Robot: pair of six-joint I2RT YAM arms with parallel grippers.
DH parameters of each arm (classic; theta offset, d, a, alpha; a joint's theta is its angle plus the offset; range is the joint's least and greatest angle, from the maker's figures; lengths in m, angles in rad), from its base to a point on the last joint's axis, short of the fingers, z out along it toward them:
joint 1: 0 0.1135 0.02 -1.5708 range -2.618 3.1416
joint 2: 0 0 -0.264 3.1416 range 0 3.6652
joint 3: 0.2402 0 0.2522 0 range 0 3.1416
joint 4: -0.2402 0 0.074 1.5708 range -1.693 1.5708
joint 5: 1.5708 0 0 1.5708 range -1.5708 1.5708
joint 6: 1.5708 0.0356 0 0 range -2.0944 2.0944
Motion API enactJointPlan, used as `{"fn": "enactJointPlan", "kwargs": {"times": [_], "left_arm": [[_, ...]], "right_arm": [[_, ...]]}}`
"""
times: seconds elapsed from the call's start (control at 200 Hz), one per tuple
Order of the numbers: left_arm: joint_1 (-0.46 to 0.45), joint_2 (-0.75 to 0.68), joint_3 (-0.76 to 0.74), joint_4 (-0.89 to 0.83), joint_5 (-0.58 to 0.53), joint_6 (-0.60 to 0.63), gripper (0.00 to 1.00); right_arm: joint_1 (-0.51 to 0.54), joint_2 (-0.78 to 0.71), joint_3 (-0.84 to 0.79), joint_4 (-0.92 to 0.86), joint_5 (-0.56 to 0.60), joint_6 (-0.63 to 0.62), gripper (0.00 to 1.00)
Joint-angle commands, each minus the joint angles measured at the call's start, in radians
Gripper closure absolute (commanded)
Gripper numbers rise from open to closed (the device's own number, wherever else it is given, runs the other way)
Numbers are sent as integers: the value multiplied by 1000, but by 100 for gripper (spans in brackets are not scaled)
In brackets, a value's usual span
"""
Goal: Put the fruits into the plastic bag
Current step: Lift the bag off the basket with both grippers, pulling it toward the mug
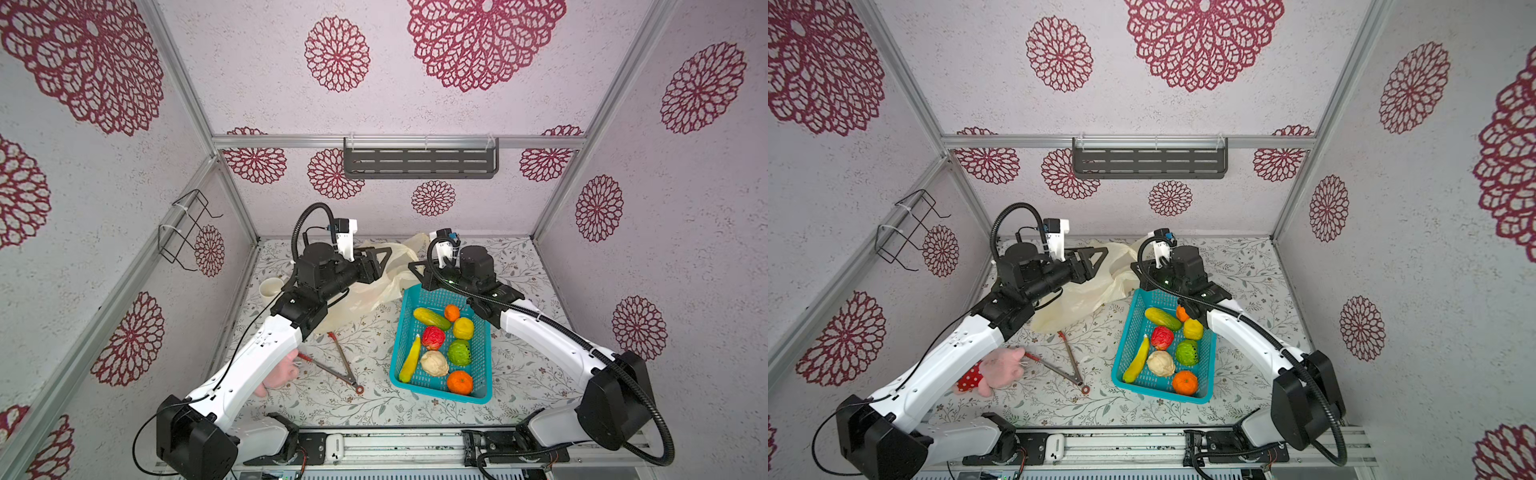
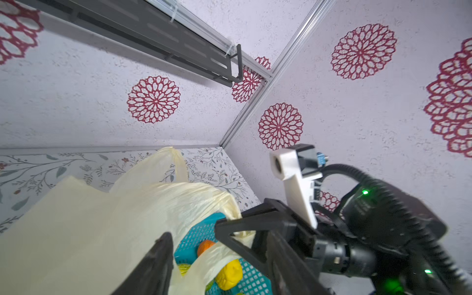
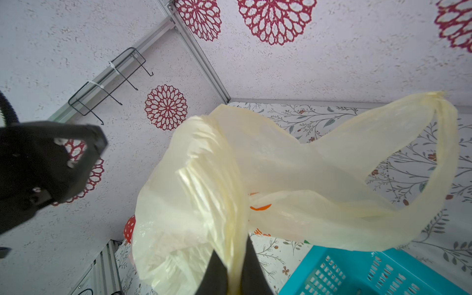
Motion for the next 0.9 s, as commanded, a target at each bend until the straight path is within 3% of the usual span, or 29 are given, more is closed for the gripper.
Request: {"fn": "enactJointPlan", "kwargs": {"times": [0.0, 0.065, 0.135, 0.29, 0.34, 0.375, 0.695, 0.896], "left_arm": [[-4, 72, 84, -151, 117, -105, 38], [-7, 113, 120, -153, 204, -161, 37], [-15, 137, 123, -118, 266, -216, 28], [-28, 159, 104, -104, 286, -254, 19], [-34, 171, 102, -104, 289, -265, 5], [-35, 177, 103, -110, 288, -271, 1], [-41, 218, 75, -4, 151, -308, 1], [-32, 301, 126, 22, 150, -320, 0]], "right_arm": [[9, -44, 12, 3, 33, -36, 91], [13, -40, 22, -7, 43, -45, 91], [16, -39, 30, -11, 51, -55, 91], [19, -40, 30, -11, 59, -74, 91], [19, -42, 30, -11, 62, -78, 92], [20, -44, 29, -11, 64, -80, 92], [28, -71, 2, -5, 57, -101, 92], [37, -82, -17, -5, 44, -111, 91]]}}
